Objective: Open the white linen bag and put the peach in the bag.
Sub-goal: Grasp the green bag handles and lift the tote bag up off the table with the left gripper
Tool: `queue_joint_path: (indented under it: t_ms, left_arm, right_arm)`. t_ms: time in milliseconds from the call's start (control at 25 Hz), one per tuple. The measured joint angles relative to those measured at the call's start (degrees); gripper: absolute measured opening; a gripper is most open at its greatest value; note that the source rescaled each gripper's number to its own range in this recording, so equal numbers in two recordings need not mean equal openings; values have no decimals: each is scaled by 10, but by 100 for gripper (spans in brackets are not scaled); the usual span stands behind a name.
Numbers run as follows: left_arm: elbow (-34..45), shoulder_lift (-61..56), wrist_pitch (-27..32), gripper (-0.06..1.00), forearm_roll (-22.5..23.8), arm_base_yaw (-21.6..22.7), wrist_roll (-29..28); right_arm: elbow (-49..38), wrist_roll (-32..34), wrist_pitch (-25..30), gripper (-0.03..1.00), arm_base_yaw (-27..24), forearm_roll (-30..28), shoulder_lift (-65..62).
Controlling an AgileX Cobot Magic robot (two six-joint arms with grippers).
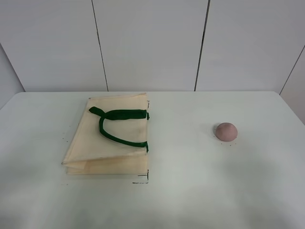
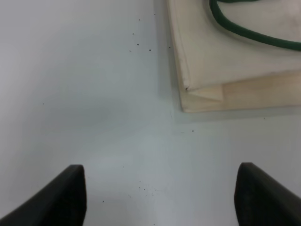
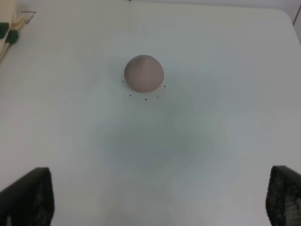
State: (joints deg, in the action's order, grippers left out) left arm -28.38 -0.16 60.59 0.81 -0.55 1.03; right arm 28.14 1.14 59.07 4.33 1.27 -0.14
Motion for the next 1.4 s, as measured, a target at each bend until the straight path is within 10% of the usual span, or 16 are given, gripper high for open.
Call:
queue_joint_path:
  t_ms: [600,1400]
  left_arm:
    - [-32,49,1,98,-1,0,0]
    - [-446,881,-49,98,-1,0,0]
  right_arm:
    - [0,0,0,100,0,0,0]
    - [0,0,0,100,0,0,0]
